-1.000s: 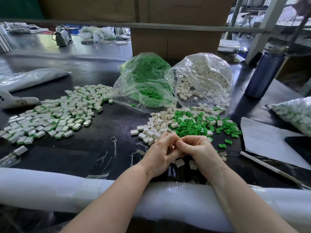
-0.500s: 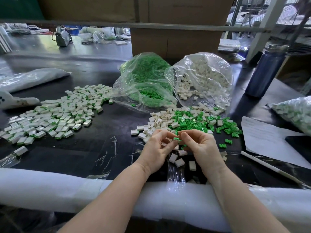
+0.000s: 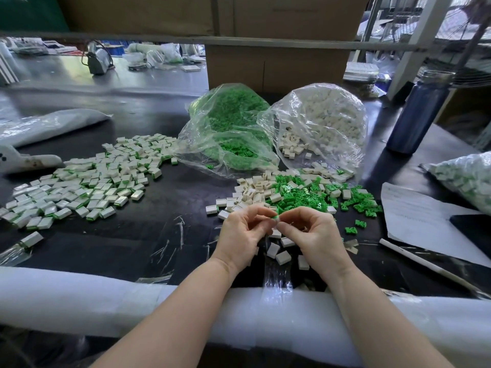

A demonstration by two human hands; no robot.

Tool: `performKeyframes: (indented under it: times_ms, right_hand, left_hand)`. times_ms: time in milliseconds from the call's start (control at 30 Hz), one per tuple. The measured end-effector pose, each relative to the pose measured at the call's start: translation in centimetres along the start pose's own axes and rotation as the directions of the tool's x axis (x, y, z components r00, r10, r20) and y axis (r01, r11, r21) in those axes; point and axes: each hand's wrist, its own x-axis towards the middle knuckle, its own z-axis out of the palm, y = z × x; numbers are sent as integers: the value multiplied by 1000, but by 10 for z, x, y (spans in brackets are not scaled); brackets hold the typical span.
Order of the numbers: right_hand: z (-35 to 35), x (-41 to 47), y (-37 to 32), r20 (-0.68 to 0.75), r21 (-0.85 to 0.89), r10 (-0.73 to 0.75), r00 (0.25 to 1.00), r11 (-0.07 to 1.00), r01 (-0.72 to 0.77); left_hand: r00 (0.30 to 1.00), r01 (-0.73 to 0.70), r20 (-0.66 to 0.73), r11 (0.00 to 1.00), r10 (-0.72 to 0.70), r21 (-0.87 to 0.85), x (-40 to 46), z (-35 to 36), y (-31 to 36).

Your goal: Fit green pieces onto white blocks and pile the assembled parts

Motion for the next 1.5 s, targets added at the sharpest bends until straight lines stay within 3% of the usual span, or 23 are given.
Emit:
performKeyframes:
  times_ms: [367, 767, 967, 1200, 1333, 1500]
  right_hand:
    - [3, 0, 7, 12, -226, -99, 995, 969, 99]
    - [3, -1, 4, 33, -267, -169, 985, 948, 171]
    - [4, -1, 3, 14, -229, -135, 991, 964, 135]
    - [3, 0, 3, 1, -198, -141, 990, 970, 138]
    - [1, 0, 6, -77, -250, -138, 987, 961, 115]
    - [-3, 2, 10, -198, -386, -117, 973, 922, 32]
  left_hand:
    - [990, -77, -101, 971, 102, 225, 0, -1, -1]
    - [999, 34, 9, 983, -36, 181, 0, -1, 2]
    - [1000, 6, 25, 958, -14, 287, 0, 1, 1]
    - [1000, -5, 14, 989, 3, 147, -1, -1, 1]
    - [982, 13, -187, 992, 11, 127, 2, -5, -1]
    - [806, 165, -593, 959, 2, 229, 8, -25, -5]
